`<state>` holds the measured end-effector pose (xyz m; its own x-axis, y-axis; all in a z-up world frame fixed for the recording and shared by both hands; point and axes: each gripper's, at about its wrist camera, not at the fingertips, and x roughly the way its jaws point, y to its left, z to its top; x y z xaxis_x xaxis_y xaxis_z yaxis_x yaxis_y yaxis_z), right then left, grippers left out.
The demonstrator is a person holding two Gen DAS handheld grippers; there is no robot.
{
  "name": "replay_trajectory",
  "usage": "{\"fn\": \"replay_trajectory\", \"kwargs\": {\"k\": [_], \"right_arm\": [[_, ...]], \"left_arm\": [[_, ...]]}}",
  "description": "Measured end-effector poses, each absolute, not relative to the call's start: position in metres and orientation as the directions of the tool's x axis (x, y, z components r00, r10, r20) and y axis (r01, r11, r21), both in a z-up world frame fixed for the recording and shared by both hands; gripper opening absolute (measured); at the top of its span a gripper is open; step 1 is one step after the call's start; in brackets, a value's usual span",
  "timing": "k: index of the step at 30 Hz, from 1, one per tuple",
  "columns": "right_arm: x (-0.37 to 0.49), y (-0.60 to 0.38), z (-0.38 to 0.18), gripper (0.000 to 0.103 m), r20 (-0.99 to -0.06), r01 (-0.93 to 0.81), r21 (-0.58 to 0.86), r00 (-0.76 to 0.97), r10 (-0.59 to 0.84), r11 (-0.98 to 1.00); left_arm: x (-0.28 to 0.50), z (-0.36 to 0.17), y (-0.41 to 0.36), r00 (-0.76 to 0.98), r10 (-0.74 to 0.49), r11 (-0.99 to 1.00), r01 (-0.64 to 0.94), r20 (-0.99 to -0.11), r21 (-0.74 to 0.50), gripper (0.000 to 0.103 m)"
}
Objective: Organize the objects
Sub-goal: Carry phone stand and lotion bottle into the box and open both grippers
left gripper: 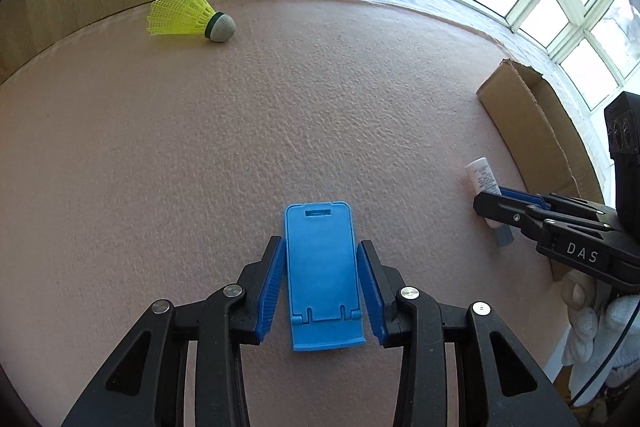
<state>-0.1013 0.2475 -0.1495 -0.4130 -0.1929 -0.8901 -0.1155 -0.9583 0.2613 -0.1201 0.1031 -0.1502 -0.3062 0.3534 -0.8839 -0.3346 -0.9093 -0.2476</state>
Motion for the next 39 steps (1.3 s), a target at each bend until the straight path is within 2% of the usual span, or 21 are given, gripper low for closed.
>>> {"fn": "replay_trajectory", "kwargs": {"k": [8,15,27,39], "right_arm": [[-0.072,0.250,-0.123,0.019,-0.853,-0.084,0.307,-0.467,-0.234,-0.948],[-0.046,0.269,-0.091,0.019,-0.814,-0.071,0.320,-0.532,-0.235,-0.945],[0.003,0.353,-0.063,0.019,-0.787,-0.216,0.293,-0.607,-0.107,-0.931],[0.030,0.418,-0.072,0.019,-0.795,-0.324,0.287,-0.605,-0.036,-0.902]], "left_arm": [[-0.104,-0.133,0.097,-0.316,0.392,-0.900,-0.326,-0.864,-0.289,0.040],[-0.098,-0.099,0.121,-0.349,0.452,-0.868,-0.384,-0.821,-0.315,0.040],[-0.099,-0.061,0.218,-0.338,0.545,-0.782,-0.536,-0.767,-0.319,0.040],[-0.114,-0.063,0.329,-0.276,0.564,-0.708,-0.647,-0.778,-0.284,0.040]]}}
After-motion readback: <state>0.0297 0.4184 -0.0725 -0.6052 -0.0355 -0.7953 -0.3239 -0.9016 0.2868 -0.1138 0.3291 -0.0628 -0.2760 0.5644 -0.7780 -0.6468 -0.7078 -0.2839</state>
